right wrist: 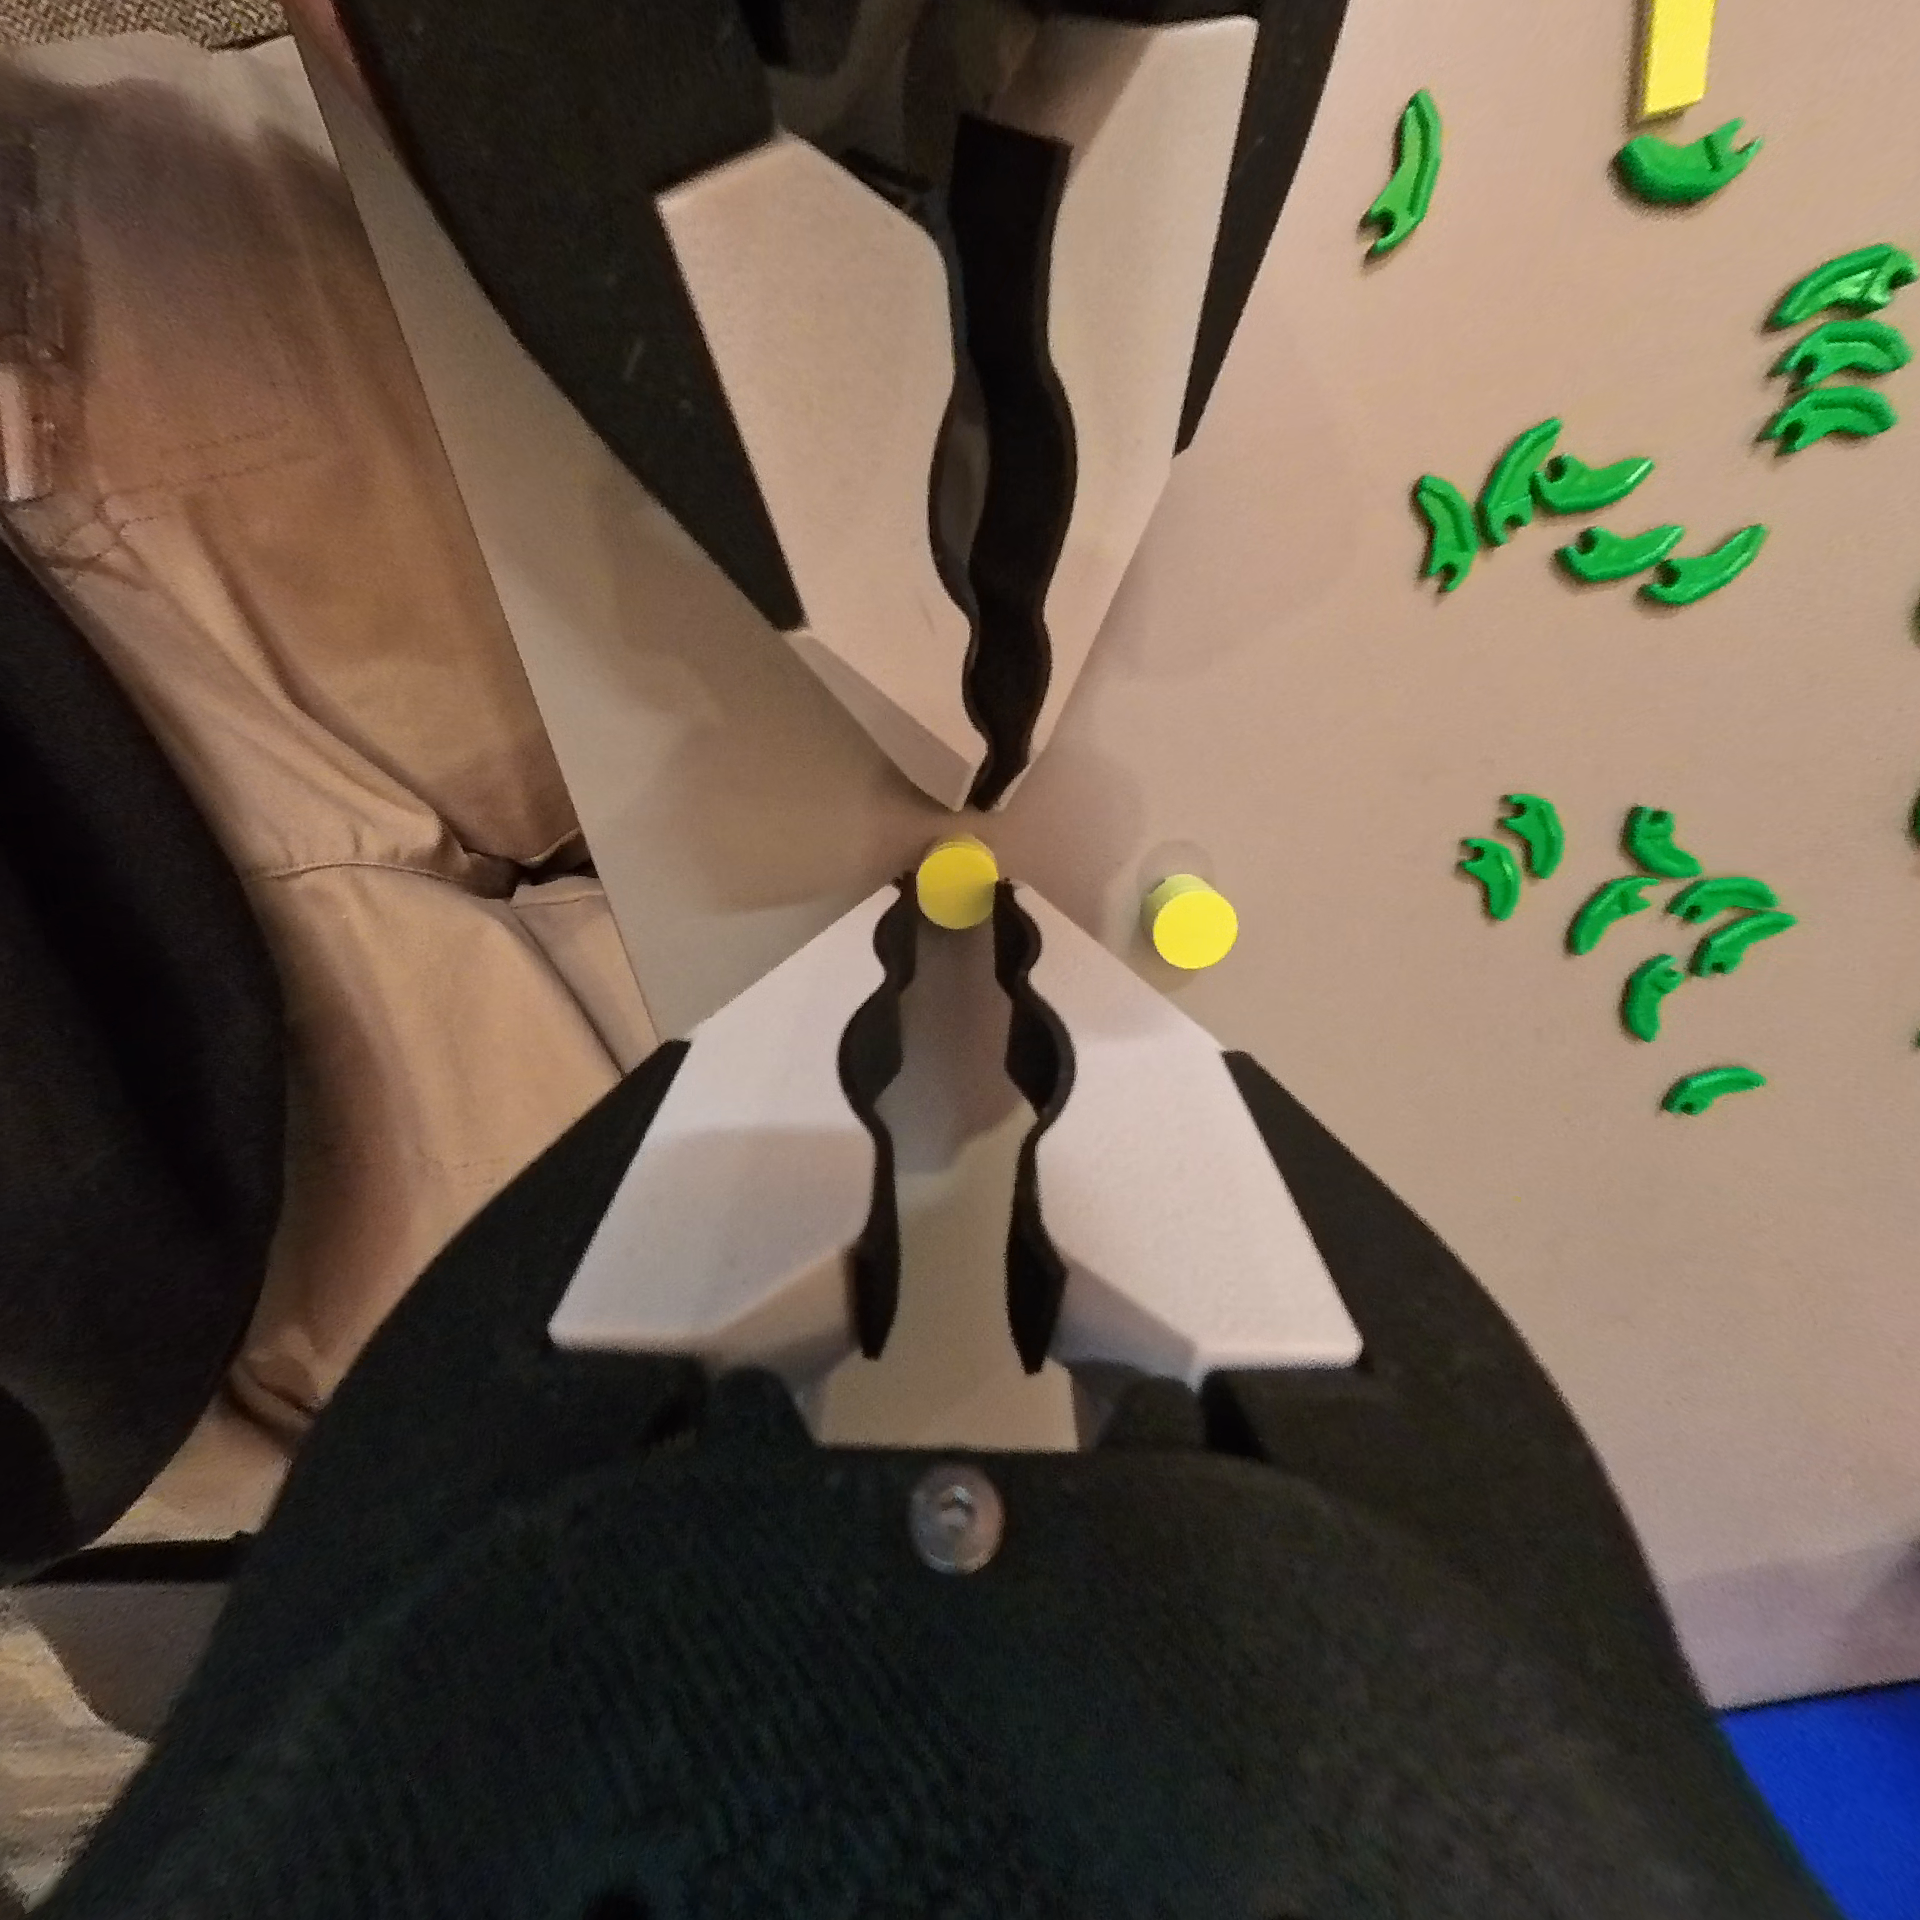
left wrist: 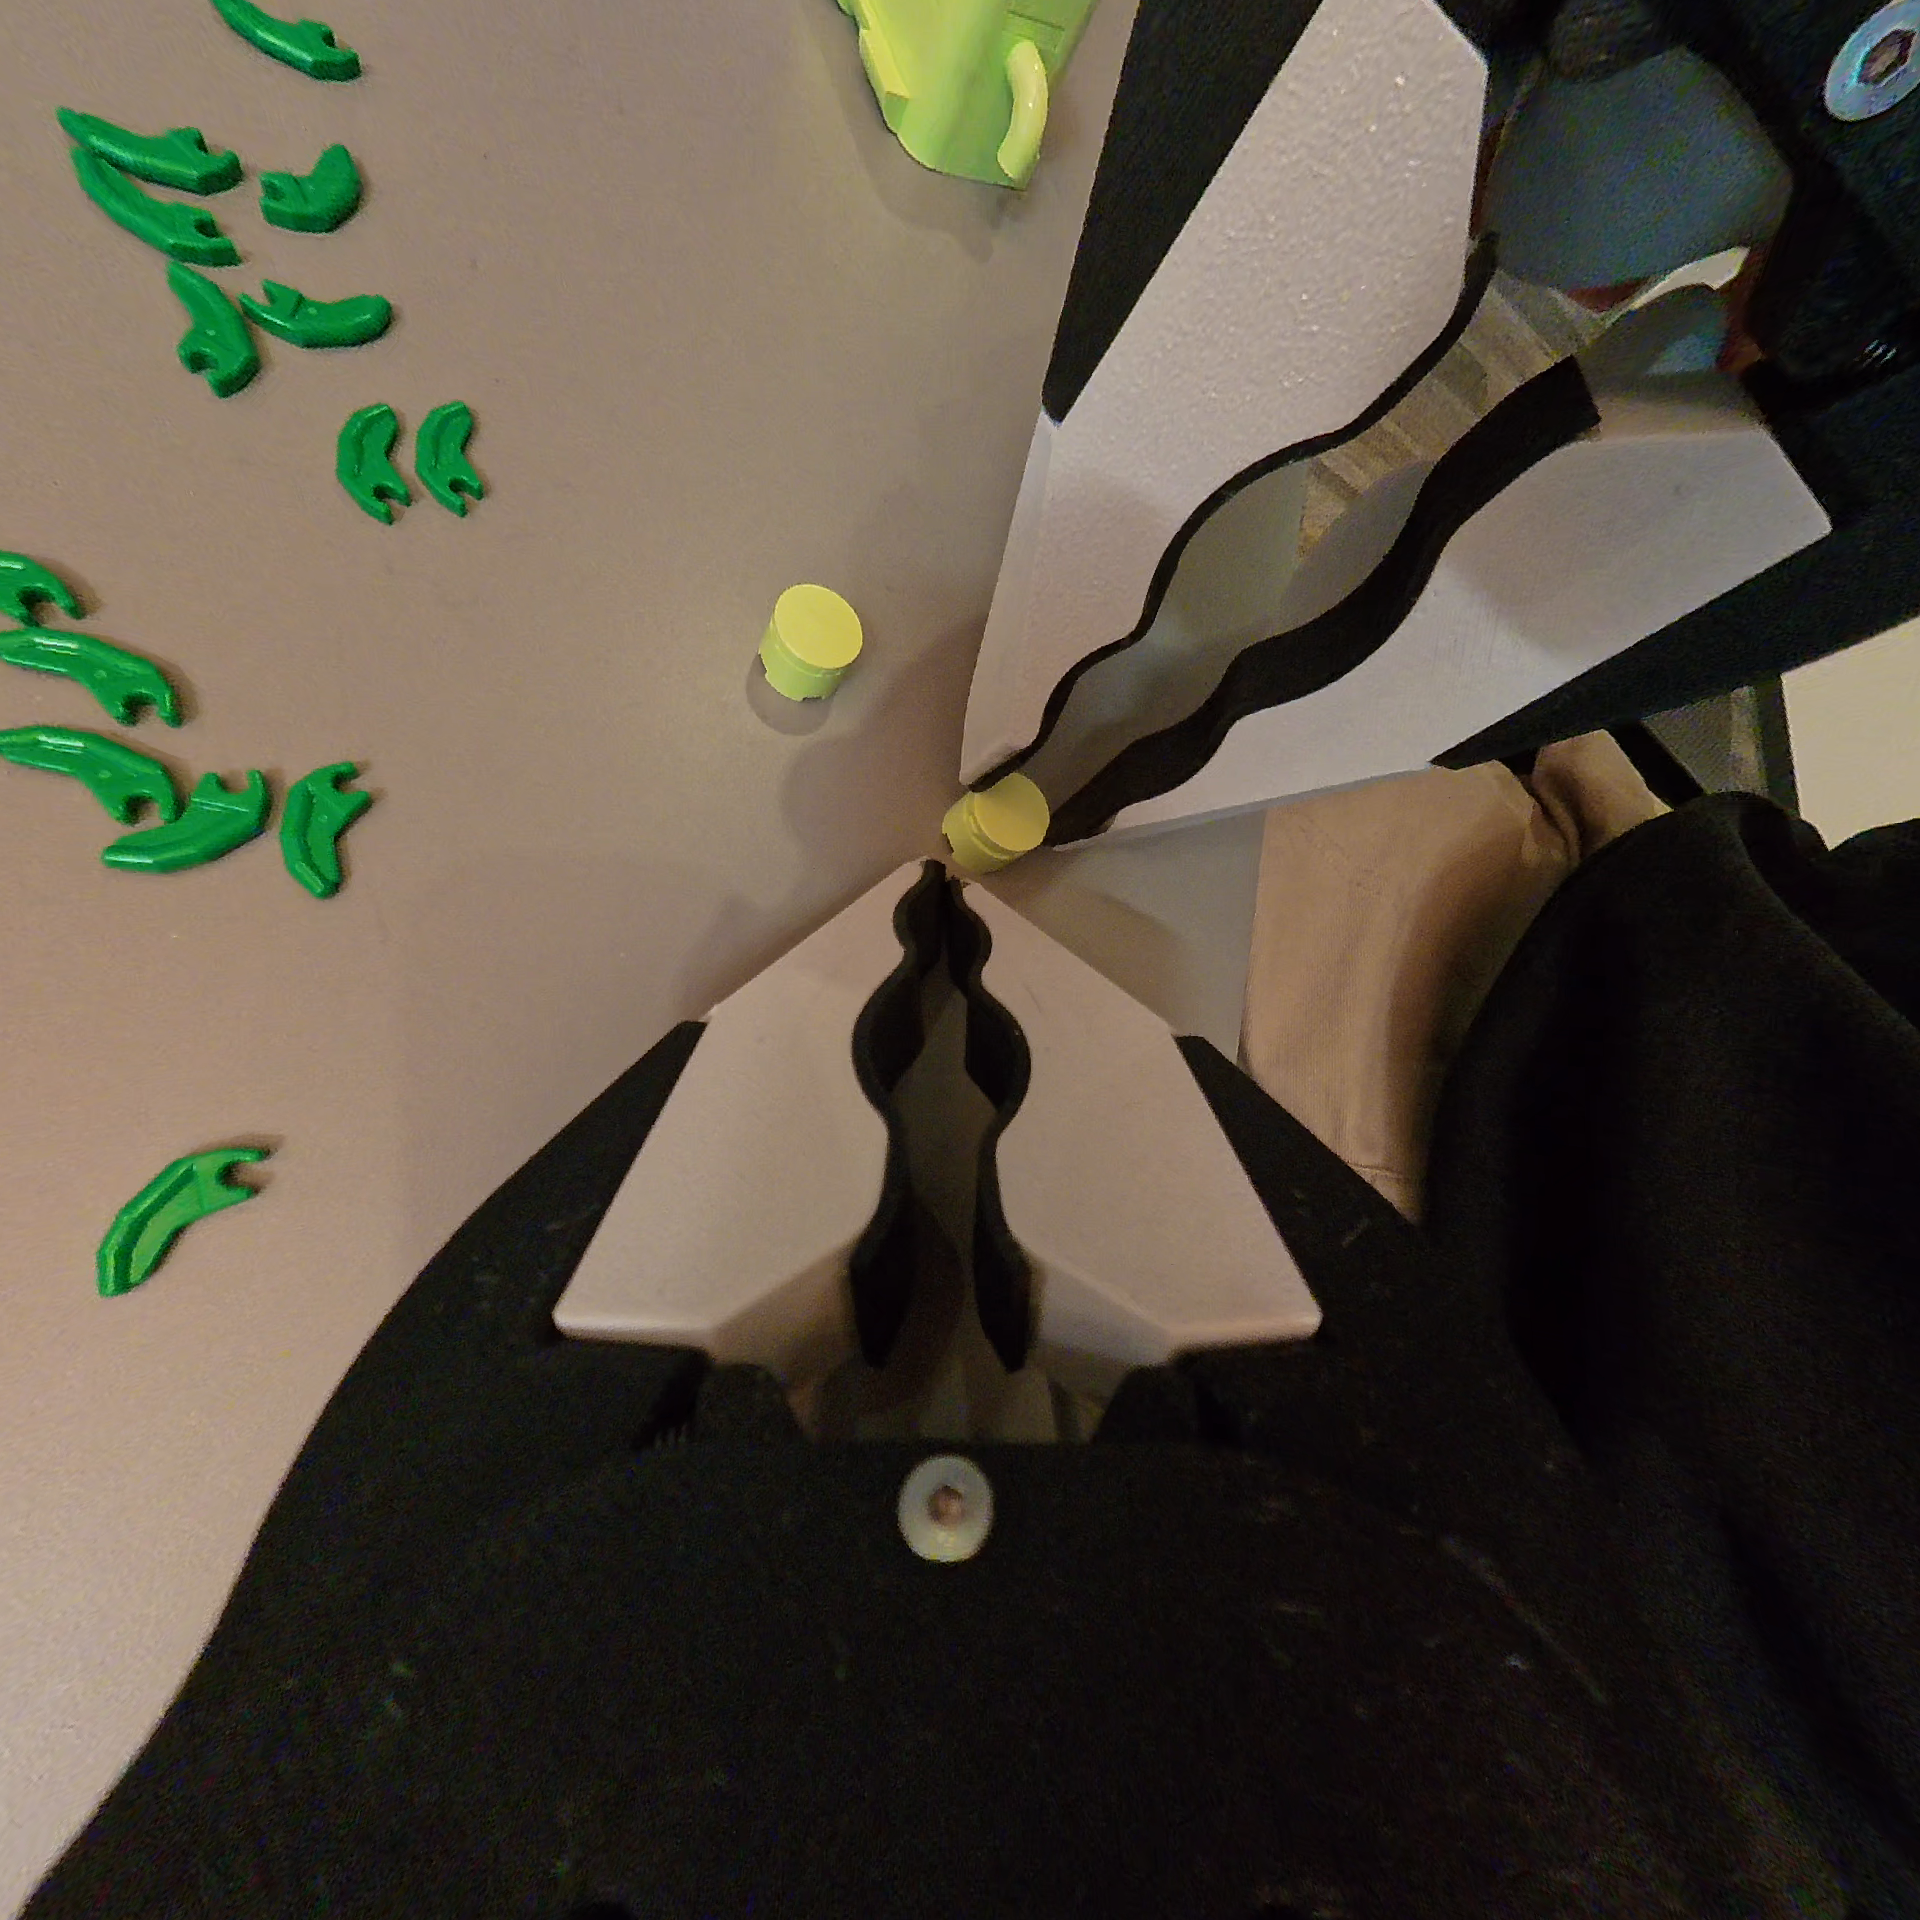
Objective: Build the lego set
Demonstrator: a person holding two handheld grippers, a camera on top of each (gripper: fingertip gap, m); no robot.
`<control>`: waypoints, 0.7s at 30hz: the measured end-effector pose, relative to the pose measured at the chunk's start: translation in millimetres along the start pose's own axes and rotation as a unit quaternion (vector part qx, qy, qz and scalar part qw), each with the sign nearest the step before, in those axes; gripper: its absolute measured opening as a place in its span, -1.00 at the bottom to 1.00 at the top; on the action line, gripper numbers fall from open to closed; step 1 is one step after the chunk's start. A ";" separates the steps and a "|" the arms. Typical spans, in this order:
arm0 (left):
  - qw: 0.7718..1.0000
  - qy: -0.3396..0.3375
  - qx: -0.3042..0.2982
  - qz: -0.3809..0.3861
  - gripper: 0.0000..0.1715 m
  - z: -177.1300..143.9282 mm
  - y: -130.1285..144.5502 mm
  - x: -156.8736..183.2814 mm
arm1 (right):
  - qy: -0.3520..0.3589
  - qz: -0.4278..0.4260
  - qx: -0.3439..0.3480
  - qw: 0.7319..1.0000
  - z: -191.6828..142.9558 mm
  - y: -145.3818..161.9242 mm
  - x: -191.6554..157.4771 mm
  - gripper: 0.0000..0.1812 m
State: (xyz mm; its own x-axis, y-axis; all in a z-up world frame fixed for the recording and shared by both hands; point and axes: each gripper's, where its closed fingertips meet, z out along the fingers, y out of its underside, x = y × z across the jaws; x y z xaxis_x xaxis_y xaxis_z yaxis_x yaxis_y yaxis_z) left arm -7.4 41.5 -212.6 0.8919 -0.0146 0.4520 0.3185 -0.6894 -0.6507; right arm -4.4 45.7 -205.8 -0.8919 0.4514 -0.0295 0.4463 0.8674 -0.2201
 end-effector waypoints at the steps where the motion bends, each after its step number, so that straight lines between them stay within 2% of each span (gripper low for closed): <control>1: 1.000 0.000 0.000 0.000 -1.00 0.0 0.0 0.0 | 0.000 0.000 -0.001 1.000 0.0 0.0 0.0 -0.86; 14: 1.000 0.002 0.001 -0.002 -1.00 -0.1 0.0 0.1 | 0.018 -0.015 -0.034 0.999 1.0 -0.4 0.0 -0.86; 21: 1.000 0.002 0.001 -0.002 -1.00 -0.1 0.0 0.1 | 0.022 -0.024 -0.008 0.999 1.7 -3.0 -1.5 -0.84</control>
State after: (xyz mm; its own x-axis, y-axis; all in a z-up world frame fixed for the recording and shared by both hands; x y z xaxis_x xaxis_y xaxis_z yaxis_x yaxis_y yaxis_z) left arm -7.4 41.4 -212.5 0.8894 -0.0152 0.4570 0.3221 -0.6887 -0.6496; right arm -4.6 42.0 -206.7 -0.9080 0.4183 0.0234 0.4052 0.8910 -0.2049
